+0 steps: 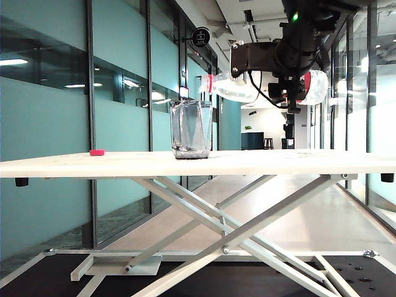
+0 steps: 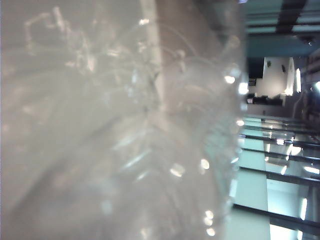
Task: Pick up the mineral water bottle on the table and pour water into the mug until it's half full.
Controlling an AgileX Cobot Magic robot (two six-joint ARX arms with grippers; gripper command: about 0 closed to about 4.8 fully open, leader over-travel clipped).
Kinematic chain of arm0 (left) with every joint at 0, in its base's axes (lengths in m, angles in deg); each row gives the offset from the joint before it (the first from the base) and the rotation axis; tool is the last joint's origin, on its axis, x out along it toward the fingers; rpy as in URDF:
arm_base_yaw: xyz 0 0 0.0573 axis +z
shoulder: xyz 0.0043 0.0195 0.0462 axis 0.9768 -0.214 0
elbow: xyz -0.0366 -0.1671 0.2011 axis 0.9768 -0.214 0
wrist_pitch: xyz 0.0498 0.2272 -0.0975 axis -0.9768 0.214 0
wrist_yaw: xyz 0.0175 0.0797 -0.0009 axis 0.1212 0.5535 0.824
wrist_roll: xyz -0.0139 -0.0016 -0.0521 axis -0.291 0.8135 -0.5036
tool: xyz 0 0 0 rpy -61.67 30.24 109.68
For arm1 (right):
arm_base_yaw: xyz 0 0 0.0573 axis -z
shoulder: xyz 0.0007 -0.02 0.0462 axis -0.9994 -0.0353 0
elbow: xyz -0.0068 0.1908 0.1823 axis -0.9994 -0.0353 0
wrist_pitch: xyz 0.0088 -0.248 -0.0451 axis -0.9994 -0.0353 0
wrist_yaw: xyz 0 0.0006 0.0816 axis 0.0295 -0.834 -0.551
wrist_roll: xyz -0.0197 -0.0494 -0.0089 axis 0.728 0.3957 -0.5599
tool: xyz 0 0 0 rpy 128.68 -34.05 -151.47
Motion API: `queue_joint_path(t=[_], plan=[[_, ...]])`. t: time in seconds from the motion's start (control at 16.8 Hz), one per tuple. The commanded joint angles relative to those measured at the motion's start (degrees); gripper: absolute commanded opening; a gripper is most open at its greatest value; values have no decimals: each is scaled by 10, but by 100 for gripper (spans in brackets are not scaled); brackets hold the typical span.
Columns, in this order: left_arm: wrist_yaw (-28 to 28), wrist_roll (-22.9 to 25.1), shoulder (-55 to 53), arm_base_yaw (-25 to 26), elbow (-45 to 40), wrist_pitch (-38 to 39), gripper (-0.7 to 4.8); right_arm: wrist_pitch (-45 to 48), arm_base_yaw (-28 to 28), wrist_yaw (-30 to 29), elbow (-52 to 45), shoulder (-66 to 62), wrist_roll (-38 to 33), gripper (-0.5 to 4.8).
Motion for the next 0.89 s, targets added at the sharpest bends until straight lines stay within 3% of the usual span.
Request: queue_joint_path(t=[0.06, 0.42, 0.89], plan=[[-3, 2, -1, 0, 1, 4, -5, 34, 0, 11, 10, 8, 35, 198], [-3, 1, -1, 0, 1, 4, -5, 76, 0, 56, 10, 8, 133, 198], [-3, 0, -1, 0, 1, 4, -5, 92, 0, 56, 11, 9, 137, 198]])
